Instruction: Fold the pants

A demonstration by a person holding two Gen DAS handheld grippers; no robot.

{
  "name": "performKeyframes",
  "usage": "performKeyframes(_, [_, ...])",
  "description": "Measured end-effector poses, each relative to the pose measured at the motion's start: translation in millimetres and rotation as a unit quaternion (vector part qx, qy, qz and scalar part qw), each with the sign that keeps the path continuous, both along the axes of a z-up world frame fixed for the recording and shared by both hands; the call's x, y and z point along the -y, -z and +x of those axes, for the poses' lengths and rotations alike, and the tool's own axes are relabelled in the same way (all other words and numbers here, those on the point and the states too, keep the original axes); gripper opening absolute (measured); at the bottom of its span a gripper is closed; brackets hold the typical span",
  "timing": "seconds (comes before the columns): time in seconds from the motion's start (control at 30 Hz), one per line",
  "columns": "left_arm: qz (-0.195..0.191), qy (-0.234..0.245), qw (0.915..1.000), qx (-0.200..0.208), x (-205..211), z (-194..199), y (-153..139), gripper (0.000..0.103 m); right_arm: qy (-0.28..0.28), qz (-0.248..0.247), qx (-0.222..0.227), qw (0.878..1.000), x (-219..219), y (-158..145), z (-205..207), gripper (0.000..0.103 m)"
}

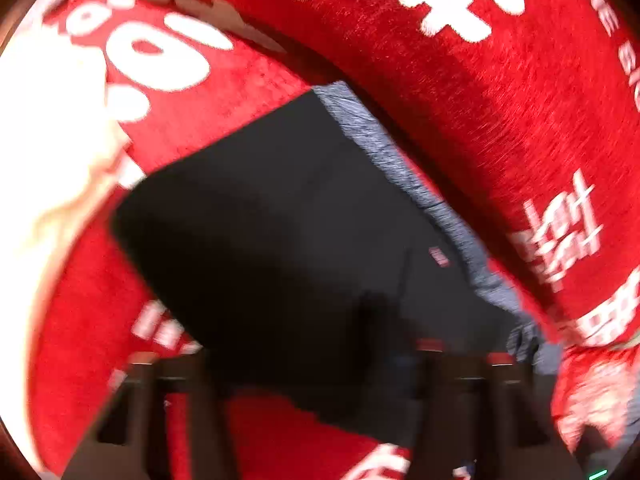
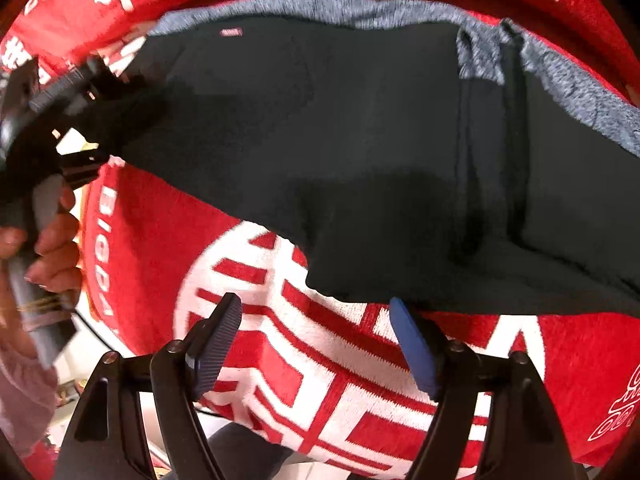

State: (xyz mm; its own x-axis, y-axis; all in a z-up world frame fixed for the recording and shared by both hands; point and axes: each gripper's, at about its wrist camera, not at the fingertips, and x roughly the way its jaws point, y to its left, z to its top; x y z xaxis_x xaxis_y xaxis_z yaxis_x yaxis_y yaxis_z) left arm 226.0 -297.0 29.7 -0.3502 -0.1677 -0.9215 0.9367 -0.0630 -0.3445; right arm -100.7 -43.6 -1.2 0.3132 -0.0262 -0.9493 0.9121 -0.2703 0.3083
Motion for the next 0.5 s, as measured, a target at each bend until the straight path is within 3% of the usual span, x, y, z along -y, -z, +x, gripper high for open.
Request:
performKeyframes(0.1, [-0.035, 0.039, 0.9978, 0.041, -6, -13, -9, 0.038, 0.017, -0.029, 0.007, 0.999, 15, -28, -18, 0.08])
performKeyframes(0.2, [-0.118, 0.122, 0.9773, 0.127, -28, -45, -25, 0.037, 0.024, -0.06, 0.012, 0.998, 46, -55, -35, 0.08])
performKeyframes(0.27, [-0.172, 0.174, 0.9539, 0.175, -49, -65, -32, 0.037, 0.022, -0.07, 0.027, 0.997, 74, -67, -37, 0.08])
performKeyframes(0.37, [-0.212, 0.218, 0.9281, 0.214, -67, -76, -33, 0.037, -0.005, -0.085, 0.052, 0.995, 129, -83, -26, 0.08])
performKeyframes(0.43, [-0.225, 0.236, 0.9165, 0.232, -74, -80, -31, 0.037, -0.032, -0.078, 0.075, 0.994, 161, -87, -8, 0.08])
performKeyframes(0.5, [-0.229, 0.239, 0.9137, 0.236, -76, -83, -29, 0.037, -0.072, -0.068, 0.102, 0.99, 196, -89, 18, 0.08])
